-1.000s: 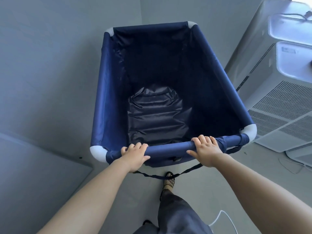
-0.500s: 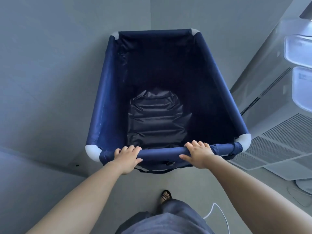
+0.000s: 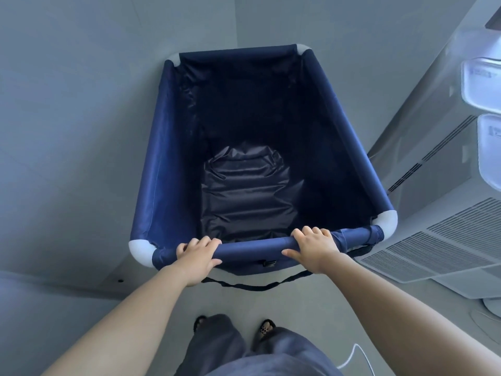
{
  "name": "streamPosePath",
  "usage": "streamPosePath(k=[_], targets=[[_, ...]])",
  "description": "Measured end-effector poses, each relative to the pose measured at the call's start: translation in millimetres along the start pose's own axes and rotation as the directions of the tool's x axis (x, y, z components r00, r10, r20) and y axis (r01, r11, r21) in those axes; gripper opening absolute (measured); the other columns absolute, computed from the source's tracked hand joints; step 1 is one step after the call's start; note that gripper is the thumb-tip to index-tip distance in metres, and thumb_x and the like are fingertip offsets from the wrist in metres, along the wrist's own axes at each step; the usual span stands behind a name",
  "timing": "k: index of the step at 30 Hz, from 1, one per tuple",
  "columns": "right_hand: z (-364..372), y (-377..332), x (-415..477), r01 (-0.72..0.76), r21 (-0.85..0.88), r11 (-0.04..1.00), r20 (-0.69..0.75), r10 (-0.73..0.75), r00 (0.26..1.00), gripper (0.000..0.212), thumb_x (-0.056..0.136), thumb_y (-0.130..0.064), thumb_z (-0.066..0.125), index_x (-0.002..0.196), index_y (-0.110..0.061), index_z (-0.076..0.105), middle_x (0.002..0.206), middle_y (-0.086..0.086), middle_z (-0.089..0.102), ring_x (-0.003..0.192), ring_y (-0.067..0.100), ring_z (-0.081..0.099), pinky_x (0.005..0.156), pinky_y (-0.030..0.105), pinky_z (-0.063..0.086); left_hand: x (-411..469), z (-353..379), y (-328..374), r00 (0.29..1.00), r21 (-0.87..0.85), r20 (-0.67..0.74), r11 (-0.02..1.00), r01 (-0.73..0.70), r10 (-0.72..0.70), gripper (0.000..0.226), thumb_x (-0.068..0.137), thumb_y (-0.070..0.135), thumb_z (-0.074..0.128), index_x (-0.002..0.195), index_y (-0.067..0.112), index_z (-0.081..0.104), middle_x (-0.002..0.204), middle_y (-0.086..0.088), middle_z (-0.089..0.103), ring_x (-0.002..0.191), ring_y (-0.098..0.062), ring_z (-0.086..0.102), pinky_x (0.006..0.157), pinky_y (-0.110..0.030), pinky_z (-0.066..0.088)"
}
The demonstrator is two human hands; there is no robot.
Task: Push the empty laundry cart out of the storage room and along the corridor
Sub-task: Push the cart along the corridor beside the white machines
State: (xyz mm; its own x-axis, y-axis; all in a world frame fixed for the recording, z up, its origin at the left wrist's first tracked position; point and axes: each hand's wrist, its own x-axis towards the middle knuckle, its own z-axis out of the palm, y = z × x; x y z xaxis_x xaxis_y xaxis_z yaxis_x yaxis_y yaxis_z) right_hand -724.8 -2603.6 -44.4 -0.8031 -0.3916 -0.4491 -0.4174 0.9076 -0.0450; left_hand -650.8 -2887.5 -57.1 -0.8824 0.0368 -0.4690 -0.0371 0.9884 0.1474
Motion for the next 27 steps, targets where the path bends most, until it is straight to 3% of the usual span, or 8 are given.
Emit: streamPosePath(k=[17, 27], targets=[[-40.9, -10.5, 80.6, -0.112, 0.040, 0.993, 0.010, 0.112, 0.994, 0.055, 0.091, -0.062, 0.029, 0.125, -0.020, 0.039, 0.120, 0.005, 0.049, 0.111, 0.025, 0.046, 0.101, 0.038, 0.031, 92.6, -61.7, -43.0, 0.997, 0.068, -0.006, 0.995, -0.074, 0.075, 0.039, 0.096, 0.042, 0.038, 0.132, 0.030, 0.031, 0.126, 0.005, 0.043, 0.114, -0.021, 0.038, 0.100, -0.040, 0.025], [-57.4, -15.1, 124.4, -0.178, 0.028, 0.984, 0.026, 0.178, 0.984, 0.057, 0.090, -0.064, 0.029, 0.128, -0.022, 0.036, 0.121, 0.003, 0.046, 0.112, 0.024, 0.045, 0.101, 0.037, 0.030, 145.8, -93.9, -70.0, 0.984, 0.114, 0.060, 0.978, -0.176, 0.170, 0.038, 0.095, 0.044, 0.038, 0.130, 0.030, 0.032, 0.124, 0.005, 0.043, 0.111, -0.021, 0.040, 0.092, -0.041, 0.027]])
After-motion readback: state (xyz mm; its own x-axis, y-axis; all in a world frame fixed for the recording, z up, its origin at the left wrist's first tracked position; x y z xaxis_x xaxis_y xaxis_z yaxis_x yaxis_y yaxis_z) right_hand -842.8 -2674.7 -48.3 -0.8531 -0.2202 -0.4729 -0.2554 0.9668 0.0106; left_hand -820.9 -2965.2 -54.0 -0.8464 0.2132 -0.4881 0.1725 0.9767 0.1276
